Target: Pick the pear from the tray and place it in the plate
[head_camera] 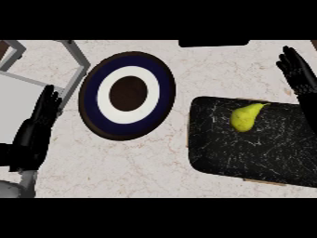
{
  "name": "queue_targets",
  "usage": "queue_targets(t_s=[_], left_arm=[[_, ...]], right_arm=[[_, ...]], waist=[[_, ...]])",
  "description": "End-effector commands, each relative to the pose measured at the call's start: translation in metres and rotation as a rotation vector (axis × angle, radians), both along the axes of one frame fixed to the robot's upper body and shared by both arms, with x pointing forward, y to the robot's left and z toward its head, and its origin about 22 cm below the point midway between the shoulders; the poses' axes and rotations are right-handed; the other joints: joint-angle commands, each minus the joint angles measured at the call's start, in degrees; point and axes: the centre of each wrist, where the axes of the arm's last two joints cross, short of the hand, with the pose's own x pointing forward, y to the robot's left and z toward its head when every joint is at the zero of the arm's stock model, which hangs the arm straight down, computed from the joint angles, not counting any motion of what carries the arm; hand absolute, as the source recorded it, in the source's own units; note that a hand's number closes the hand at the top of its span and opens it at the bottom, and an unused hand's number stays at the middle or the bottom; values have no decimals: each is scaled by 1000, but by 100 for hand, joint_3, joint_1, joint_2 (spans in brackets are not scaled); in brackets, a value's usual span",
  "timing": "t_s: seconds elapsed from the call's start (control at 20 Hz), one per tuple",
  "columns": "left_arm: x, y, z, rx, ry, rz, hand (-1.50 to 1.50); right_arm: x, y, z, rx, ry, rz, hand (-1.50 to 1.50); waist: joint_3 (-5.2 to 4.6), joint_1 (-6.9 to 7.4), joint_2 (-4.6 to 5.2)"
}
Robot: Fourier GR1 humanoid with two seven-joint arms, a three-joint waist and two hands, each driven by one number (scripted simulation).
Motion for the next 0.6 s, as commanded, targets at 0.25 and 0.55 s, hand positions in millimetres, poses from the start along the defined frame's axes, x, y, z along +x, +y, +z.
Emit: queue_targets(t_s=[0.25,0.55], left_arm=[[40,4,77,153,-182,-129,0],[37,-9,69,117,-113,-175,0]], right_arm=[[68,72,11,179,-120,-383,150],[59,49,-64,-58,75,-879,-150]], waist=[[-237,422,-29],[-248,315,-37]])
